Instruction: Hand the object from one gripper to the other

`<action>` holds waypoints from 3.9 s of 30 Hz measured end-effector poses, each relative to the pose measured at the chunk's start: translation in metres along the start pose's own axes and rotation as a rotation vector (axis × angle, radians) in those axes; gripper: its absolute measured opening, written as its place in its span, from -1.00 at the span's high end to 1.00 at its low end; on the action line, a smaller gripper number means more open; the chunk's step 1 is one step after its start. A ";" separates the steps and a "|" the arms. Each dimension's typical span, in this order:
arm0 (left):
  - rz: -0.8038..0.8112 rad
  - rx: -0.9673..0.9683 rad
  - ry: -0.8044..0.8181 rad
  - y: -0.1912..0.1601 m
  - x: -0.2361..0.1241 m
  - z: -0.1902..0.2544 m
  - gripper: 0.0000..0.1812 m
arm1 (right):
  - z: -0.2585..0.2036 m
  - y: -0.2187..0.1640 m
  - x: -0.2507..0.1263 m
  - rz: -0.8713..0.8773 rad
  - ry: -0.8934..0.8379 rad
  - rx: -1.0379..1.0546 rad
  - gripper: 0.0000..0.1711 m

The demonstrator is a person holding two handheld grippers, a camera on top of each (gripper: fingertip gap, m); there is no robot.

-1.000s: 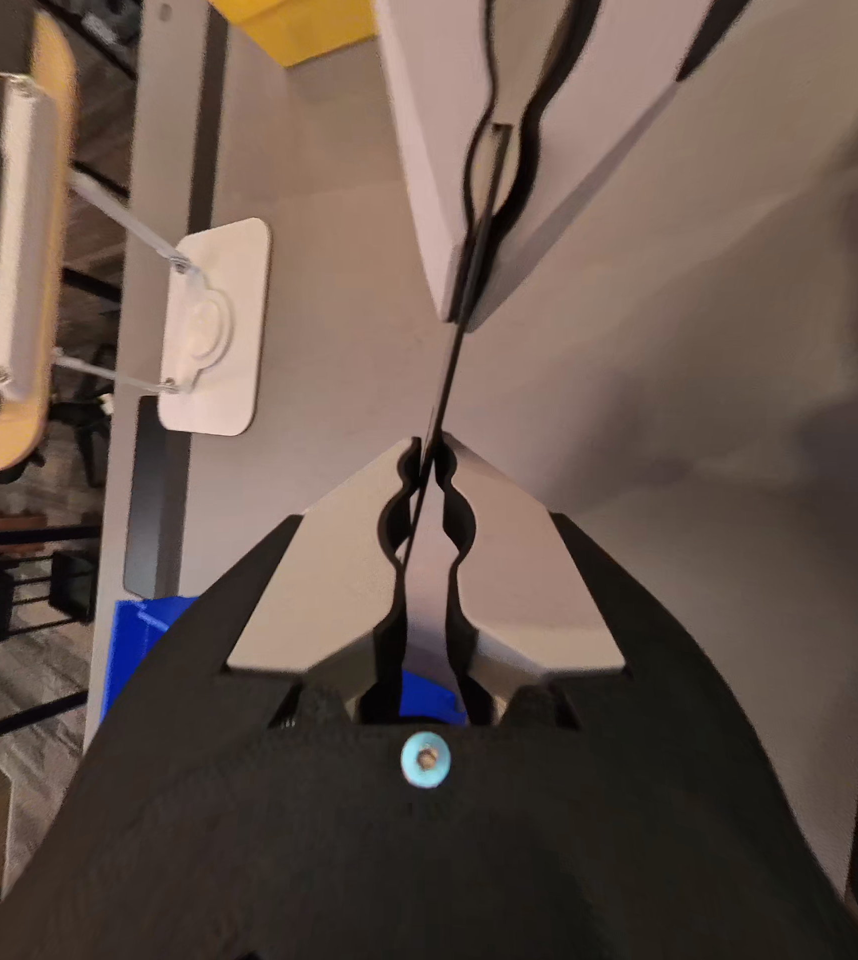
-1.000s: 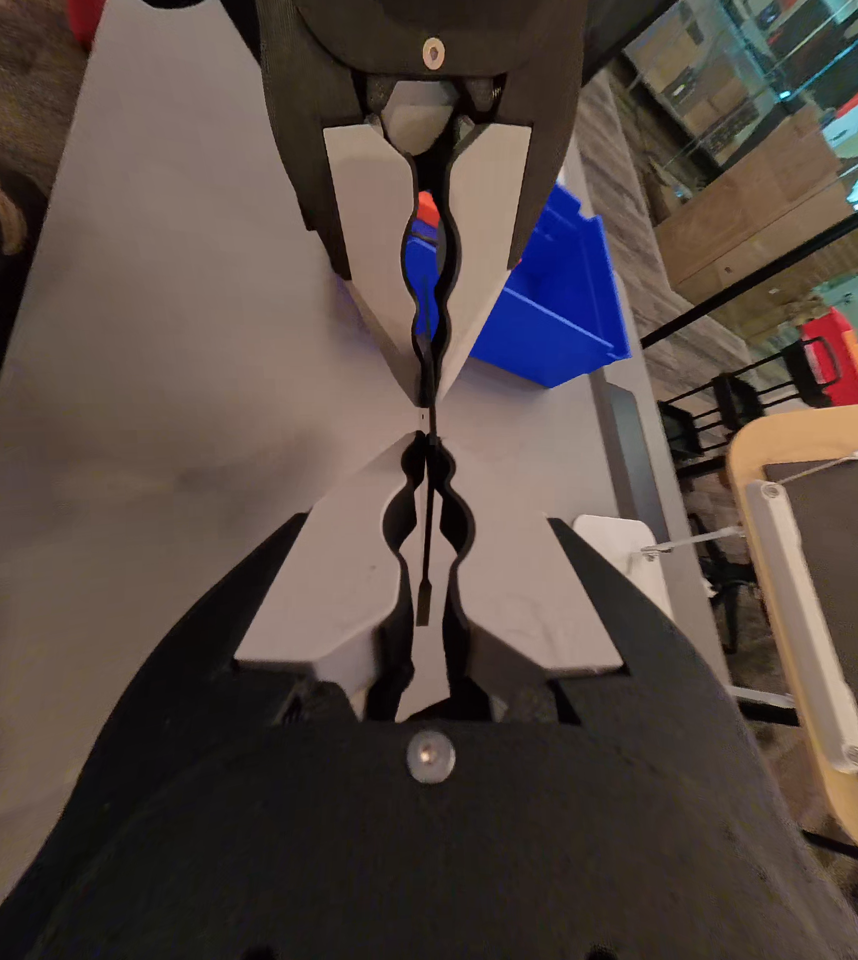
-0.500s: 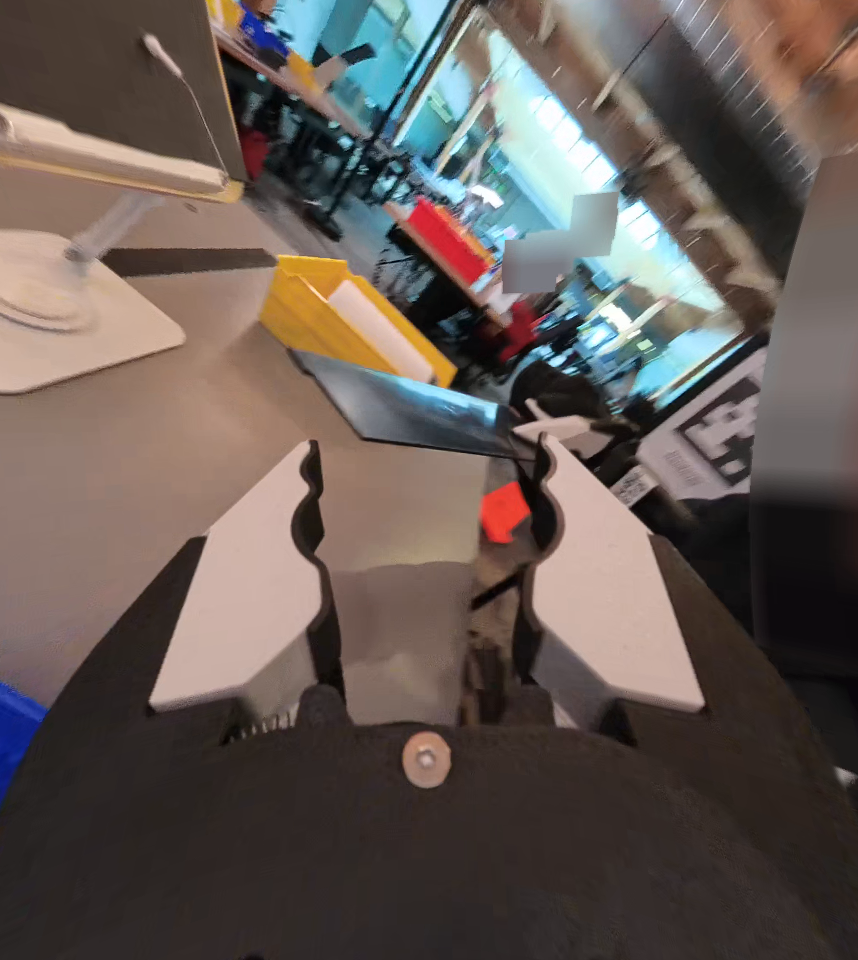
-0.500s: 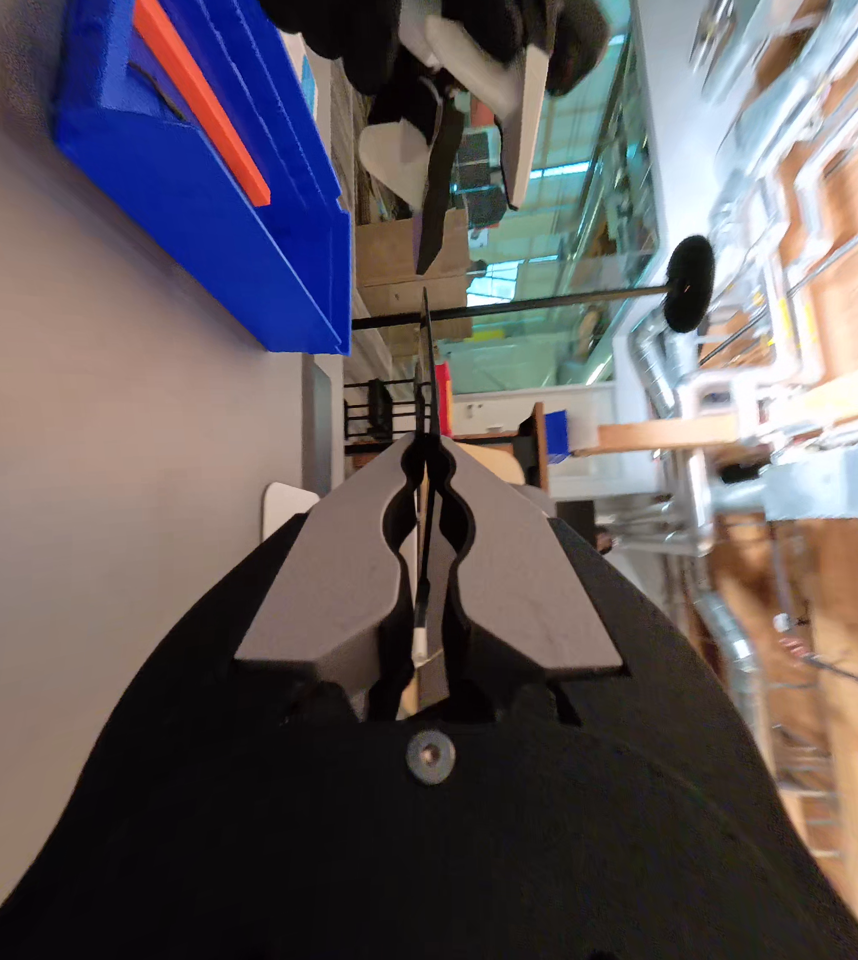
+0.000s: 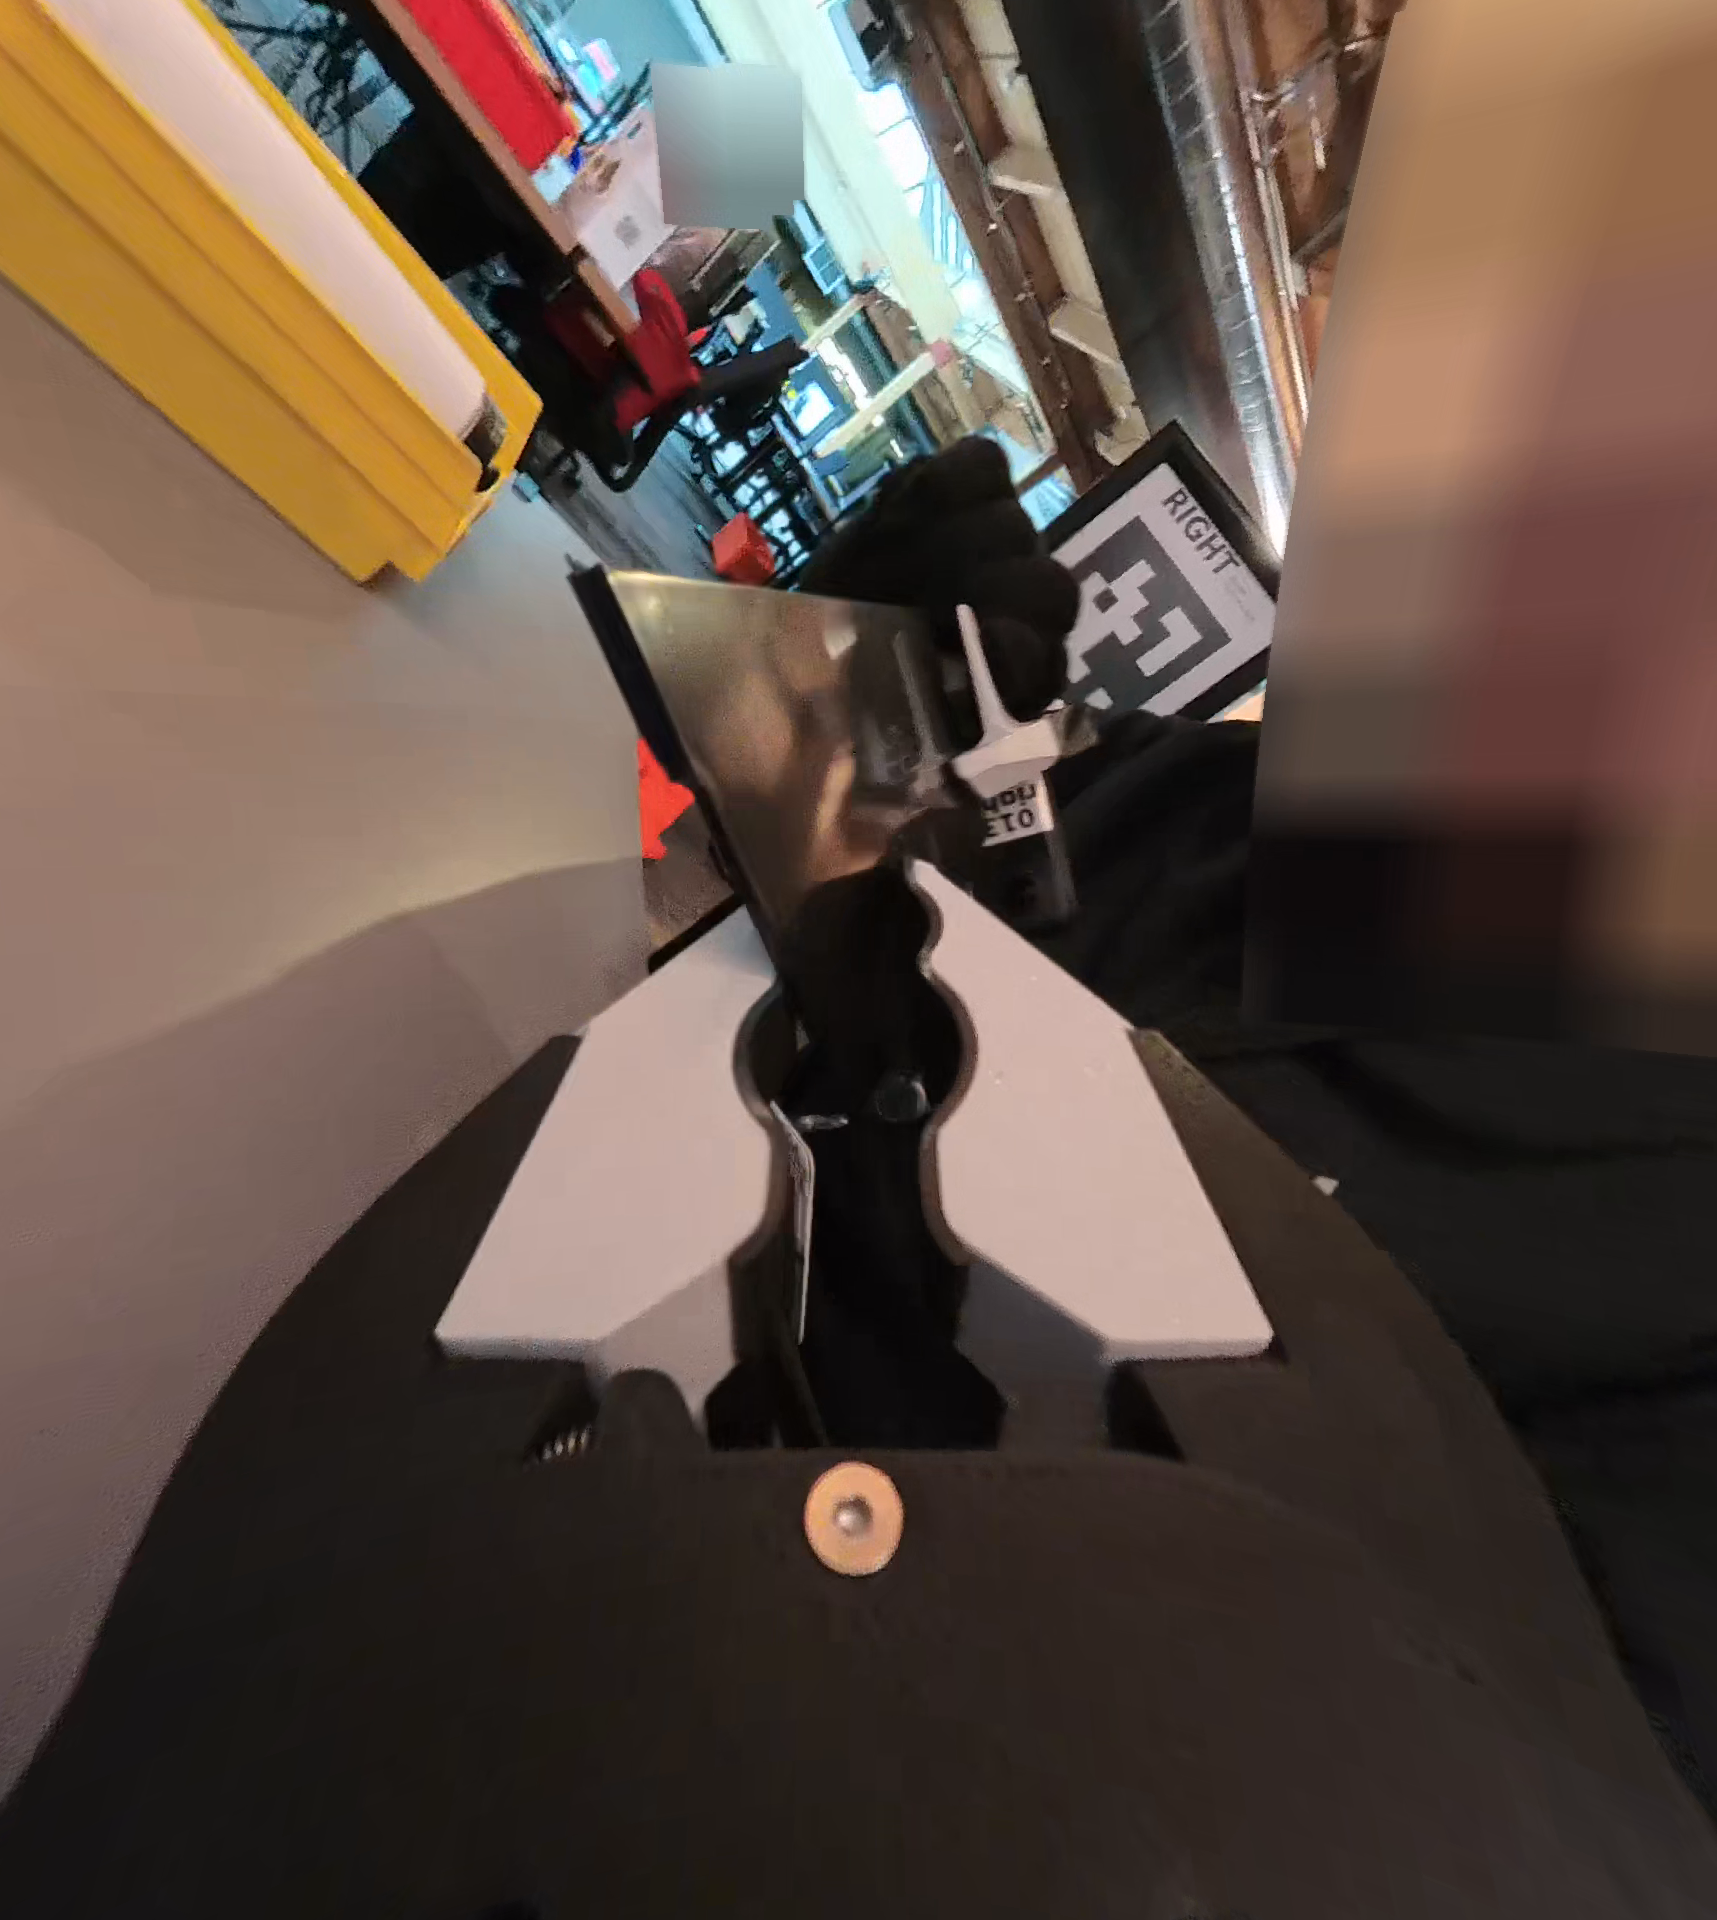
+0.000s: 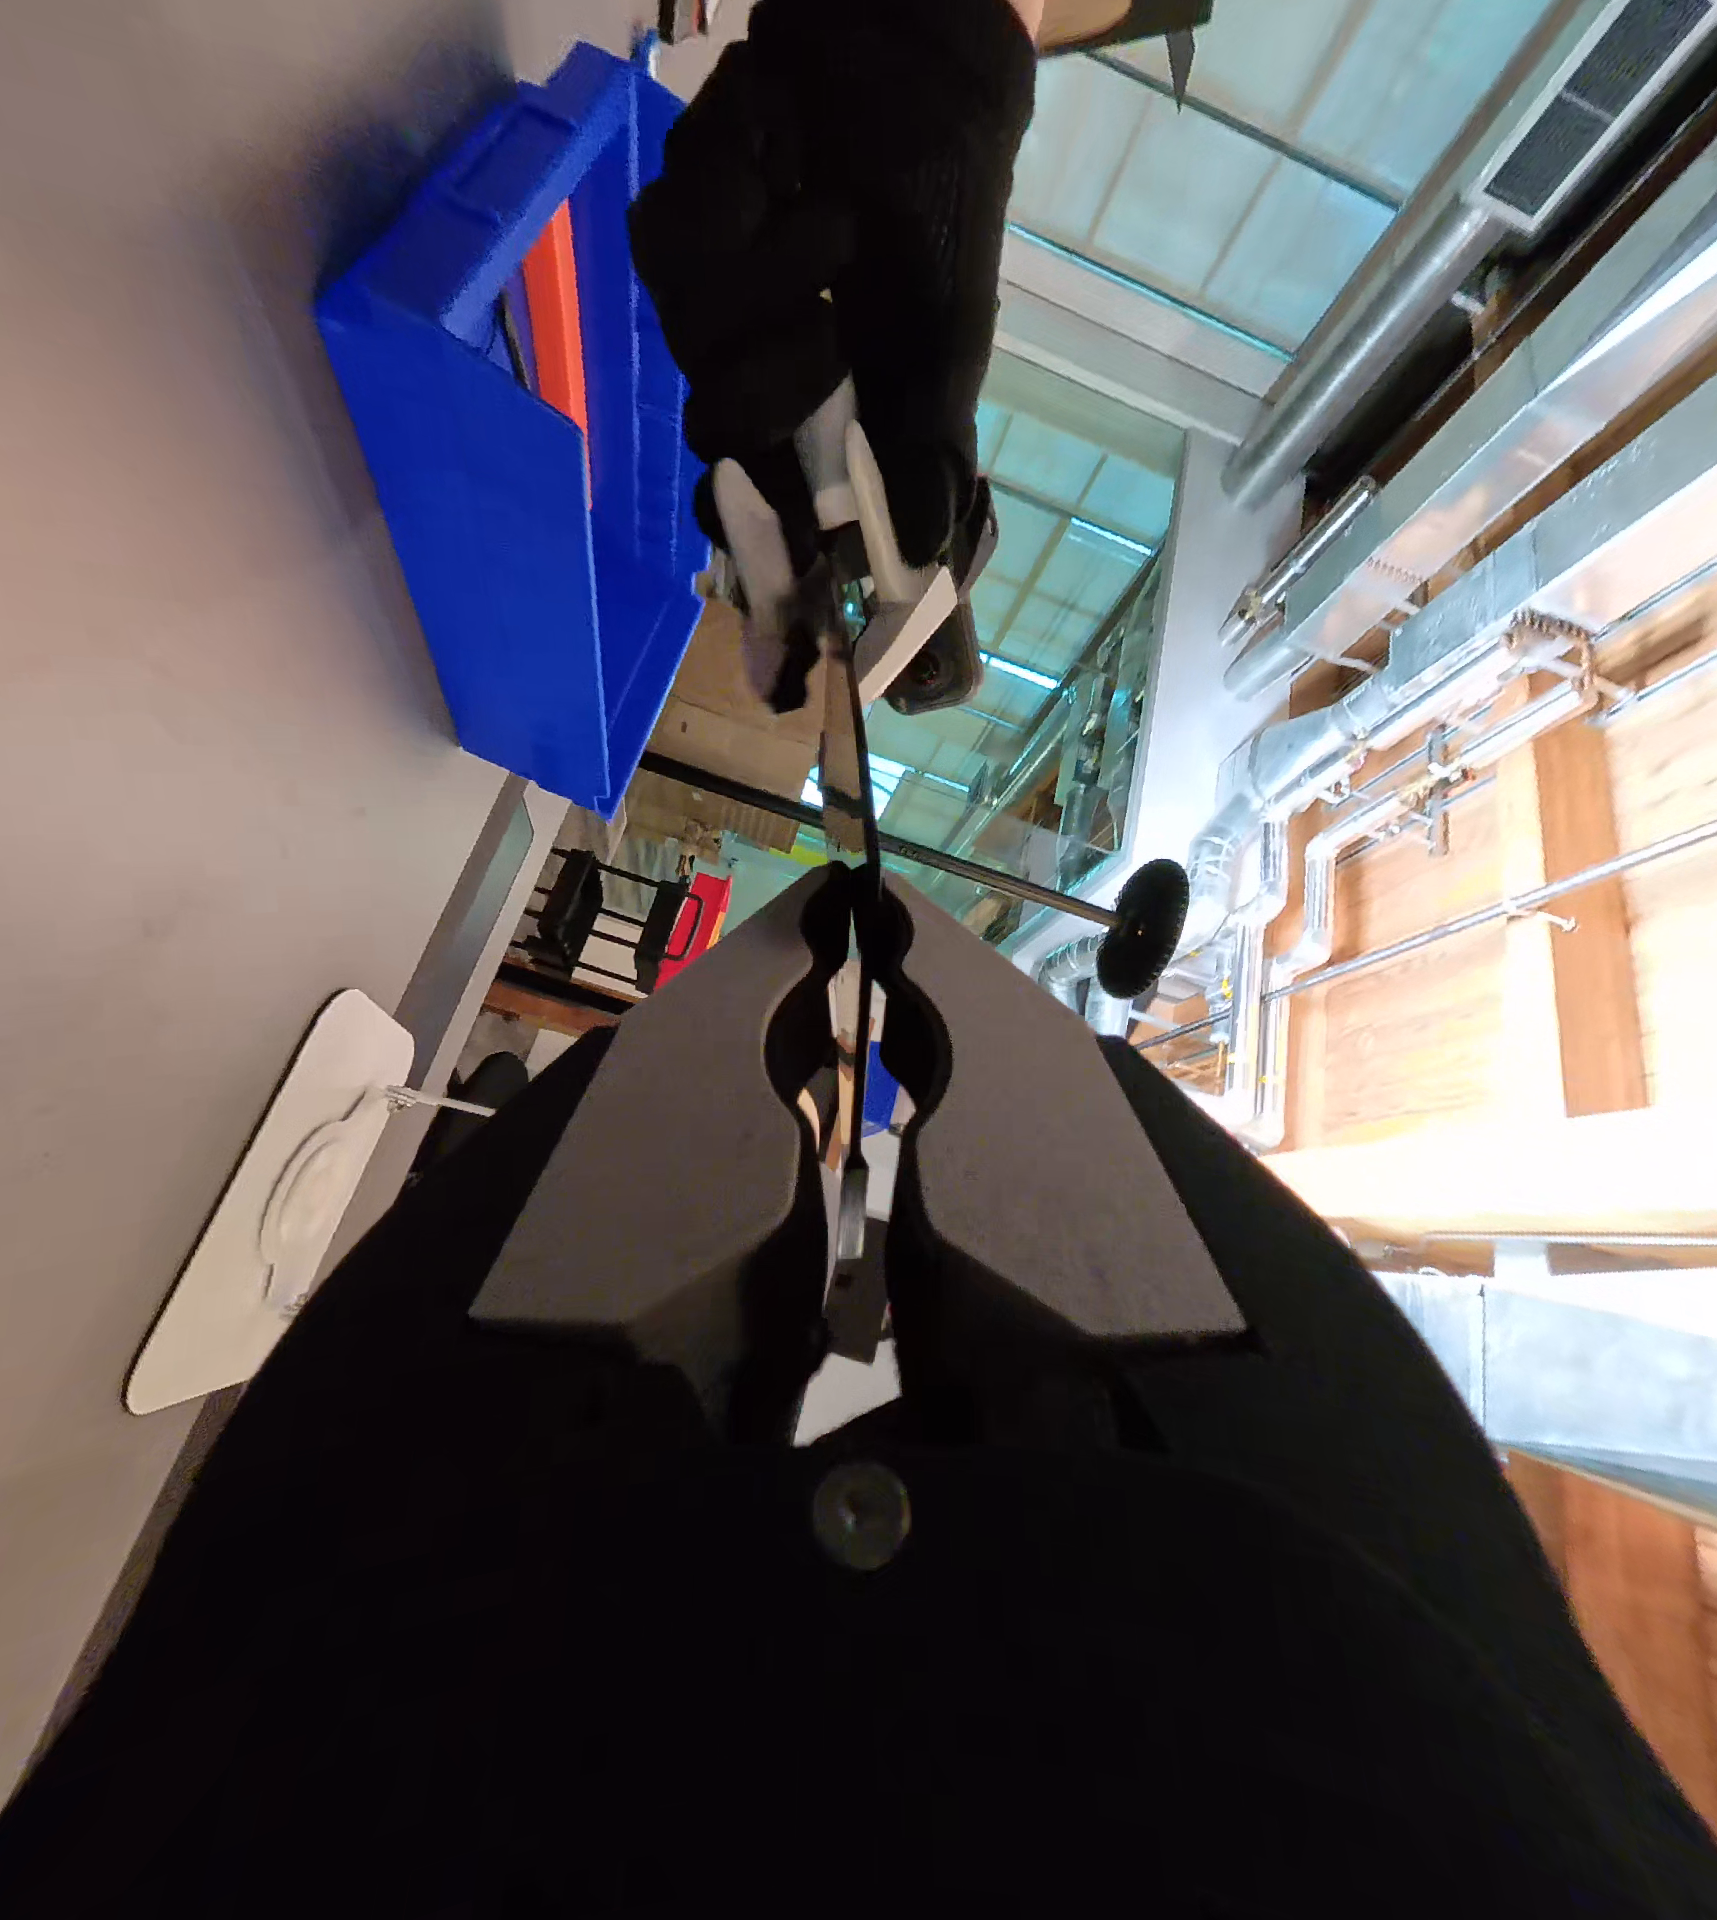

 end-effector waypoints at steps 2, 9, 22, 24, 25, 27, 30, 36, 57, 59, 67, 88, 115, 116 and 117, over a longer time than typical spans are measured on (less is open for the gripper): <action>-0.003 0.038 0.013 -0.002 0.002 0.003 0.95 | -0.010 0.001 -0.002 0.012 0.013 -0.011 1.00; -0.066 0.182 0.318 0.005 -0.006 -0.003 1.00 | -0.043 -0.003 -0.015 0.051 0.169 0.136 0.26; -0.643 0.796 1.324 0.031 0.026 -0.009 1.00 | -0.006 -0.047 0.034 -0.186 0.286 0.407 0.21; -0.740 0.875 1.406 0.029 0.037 -0.014 1.00 | -0.007 -0.045 0.042 -0.193 0.288 0.397 0.25; -0.781 0.911 1.436 0.027 0.042 -0.017 1.00 | -0.007 -0.042 0.045 -0.188 0.285 0.399 0.25; -0.830 0.965 1.474 0.025 0.048 -0.021 1.00 | -0.008 -0.038 0.049 -0.178 0.291 0.415 0.34; -0.855 1.043 1.518 0.025 0.054 -0.022 1.00 | -0.017 -0.036 0.052 -0.181 0.334 0.411 0.57; -0.888 1.104 1.574 0.025 0.057 -0.023 1.00 | -0.029 -0.035 0.052 -0.190 0.381 0.440 0.93; -0.072 0.276 0.615 0.054 0.012 0.003 0.23 | -0.024 -0.047 0.028 -0.238 0.093 0.316 1.00; 0.059 0.156 0.434 0.055 0.010 -0.002 0.22 | -0.022 -0.046 0.027 -0.244 0.059 0.305 1.00; 0.305 -0.030 0.086 0.043 0.042 -0.021 0.54 | -0.026 -0.036 0.032 -0.239 0.007 0.262 1.00; 0.059 0.392 -0.033 0.026 0.053 0.011 1.00 | -0.004 -0.051 0.009 0.393 0.422 1.409 -0.09; -0.289 0.437 -0.153 0.008 0.105 -0.009 0.67 | 0.018 -0.024 0.009 1.173 0.715 1.699 -0.03; -0.231 0.448 -0.069 0.016 0.101 -0.015 0.51 | 0.018 -0.029 0.011 1.138 0.680 1.715 -0.03; -0.177 0.476 0.000 0.023 0.096 -0.016 0.41 | 0.018 -0.035 0.013 1.093 0.646 1.731 -0.03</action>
Point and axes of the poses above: each gripper's, where its closed fingertips meet, x out along the fingers, y out of its top, z = x × y across the jaws, the point moved 4 cm from there along -x, back along the fingers, and after that the axes turned 9 degrees about -z, right-handed, at the moved point
